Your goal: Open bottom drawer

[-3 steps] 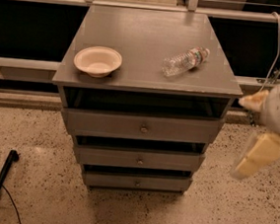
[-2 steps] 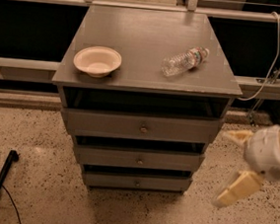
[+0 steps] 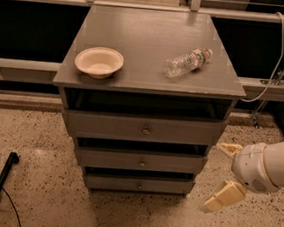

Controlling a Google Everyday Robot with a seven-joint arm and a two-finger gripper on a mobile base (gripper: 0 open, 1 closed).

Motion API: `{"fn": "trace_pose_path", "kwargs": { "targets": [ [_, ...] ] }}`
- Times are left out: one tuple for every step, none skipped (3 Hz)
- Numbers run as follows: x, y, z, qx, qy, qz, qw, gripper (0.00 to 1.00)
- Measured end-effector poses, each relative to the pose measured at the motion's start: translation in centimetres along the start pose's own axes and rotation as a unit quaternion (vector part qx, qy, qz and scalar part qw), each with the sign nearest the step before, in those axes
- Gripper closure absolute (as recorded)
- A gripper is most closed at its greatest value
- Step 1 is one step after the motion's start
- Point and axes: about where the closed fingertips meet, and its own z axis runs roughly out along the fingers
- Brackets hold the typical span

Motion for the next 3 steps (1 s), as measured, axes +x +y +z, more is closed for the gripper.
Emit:
{"fn": "trace_pose_path", "kwargs": {
  "targets": [
    [-0.7, -1.9, 6.9, 0.011, -0.083, 0.008, 0.9965, 0.0],
    [0.1, -2.2, 13.0, 0.026, -0.087, -0.02, 0.9957, 0.0],
    [-0.5, -4.0, 15.9, 0.047, -0.153, -0.03, 0.9867, 0.0]
  ]
}}
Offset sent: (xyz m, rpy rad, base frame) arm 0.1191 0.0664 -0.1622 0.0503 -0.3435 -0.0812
